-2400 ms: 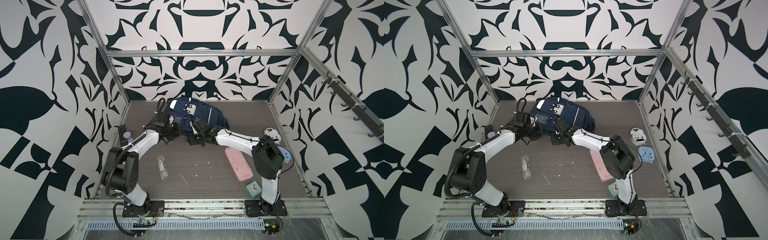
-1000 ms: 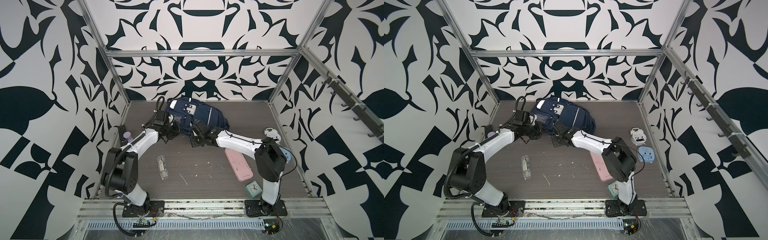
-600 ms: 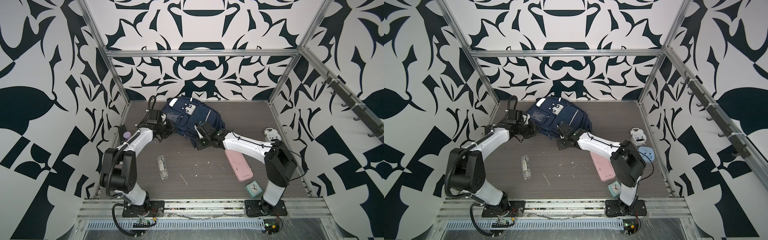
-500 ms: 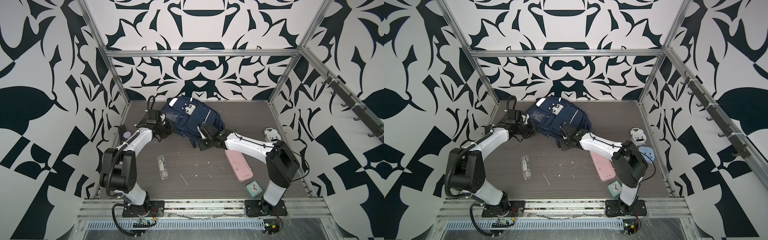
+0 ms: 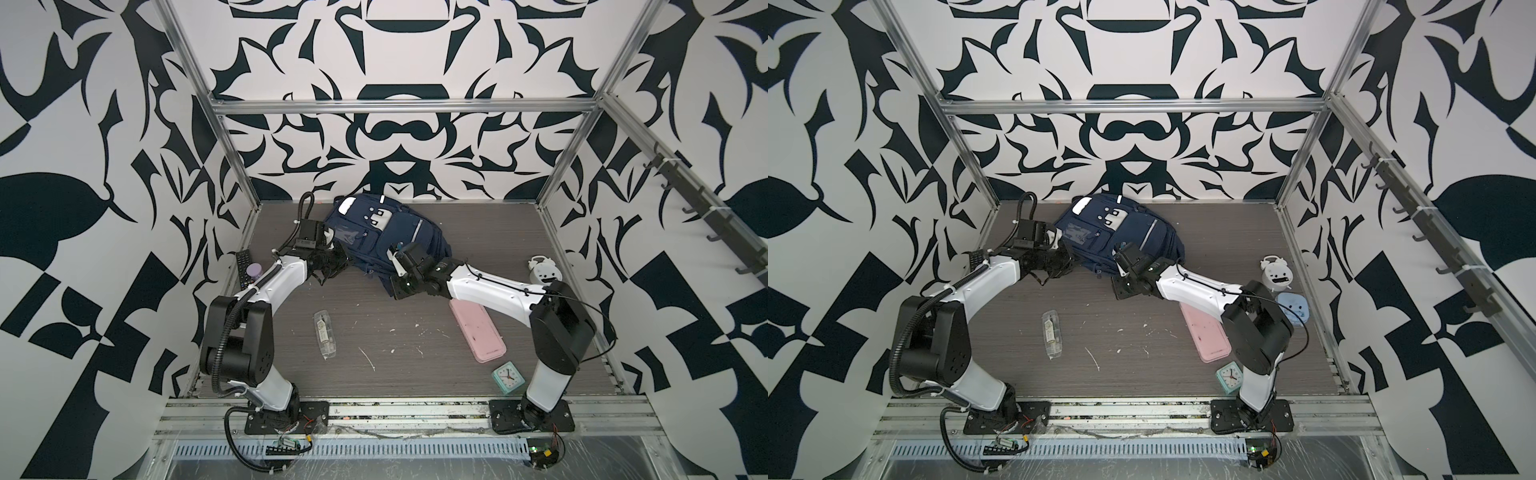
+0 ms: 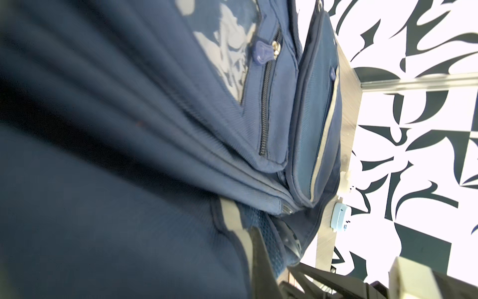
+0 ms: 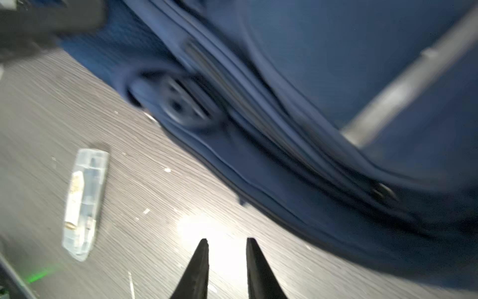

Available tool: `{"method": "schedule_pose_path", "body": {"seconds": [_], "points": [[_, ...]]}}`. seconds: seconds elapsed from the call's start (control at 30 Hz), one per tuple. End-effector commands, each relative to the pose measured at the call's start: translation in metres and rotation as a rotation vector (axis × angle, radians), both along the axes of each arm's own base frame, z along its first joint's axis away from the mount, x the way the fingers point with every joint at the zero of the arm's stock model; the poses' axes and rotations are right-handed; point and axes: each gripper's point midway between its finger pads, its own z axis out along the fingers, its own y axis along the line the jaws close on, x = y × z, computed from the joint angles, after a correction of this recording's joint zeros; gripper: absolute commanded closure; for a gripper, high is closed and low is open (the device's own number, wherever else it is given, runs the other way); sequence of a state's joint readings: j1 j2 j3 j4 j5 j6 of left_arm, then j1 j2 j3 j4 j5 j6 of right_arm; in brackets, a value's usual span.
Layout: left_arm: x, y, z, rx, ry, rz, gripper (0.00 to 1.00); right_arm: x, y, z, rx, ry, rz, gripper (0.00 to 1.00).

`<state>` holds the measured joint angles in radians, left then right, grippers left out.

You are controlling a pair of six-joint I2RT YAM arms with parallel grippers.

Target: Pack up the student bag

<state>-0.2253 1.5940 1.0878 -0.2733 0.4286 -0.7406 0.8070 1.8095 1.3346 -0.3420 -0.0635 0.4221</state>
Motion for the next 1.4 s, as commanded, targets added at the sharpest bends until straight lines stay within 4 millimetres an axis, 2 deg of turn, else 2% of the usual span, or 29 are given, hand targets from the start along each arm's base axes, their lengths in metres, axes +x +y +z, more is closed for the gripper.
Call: {"method": "schedule_pose_path", "body": {"seconds": [0.0, 0.07, 0.17, 0.47, 0.67, 0.9, 1.2, 1.37], "points": [[-0.001, -0.016, 0.037, -0.054, -0.098, -0.042, 1.0, 0.014, 0.026, 0.029, 0.09, -0.048, 0.007, 0.63], [-0.002, -0.019, 0.038, -0.057, -0.098, -0.045, 1.0, 0.021, 0.03, 0.03, 0.085, -0.057, -0.001, 0.55], [-0.004, -0.023, 0.04, -0.061, -0.098, -0.051, 1.0, 0.032, 0.032, 0.031, 0.059, -0.074, -0.025, 0.49], [-0.016, -0.042, 0.042, -0.068, -0.095, -0.094, 1.0, 0.055, 0.031, 0.029, -0.031, -0.123, -0.07, 0.48], [-0.022, -0.048, 0.044, -0.071, -0.098, -0.107, 1.0, 0.068, 0.017, 0.028, -0.123, -0.183, -0.113, 0.57], [-0.023, -0.047, 0.045, -0.065, -0.101, -0.104, 1.0, 0.072, -0.001, 0.029, -0.196, -0.238, -0.159, 0.77], [-0.015, -0.044, 0.049, -0.045, -0.116, -0.097, 1.0, 0.052, -0.018, 0.033, -0.204, -0.233, -0.143, 0.94], [-0.009, -0.035, 0.048, -0.038, -0.12, -0.077, 1.0, 0.04, -0.029, 0.035, -0.201, -0.228, -0.127, 0.96]]}}
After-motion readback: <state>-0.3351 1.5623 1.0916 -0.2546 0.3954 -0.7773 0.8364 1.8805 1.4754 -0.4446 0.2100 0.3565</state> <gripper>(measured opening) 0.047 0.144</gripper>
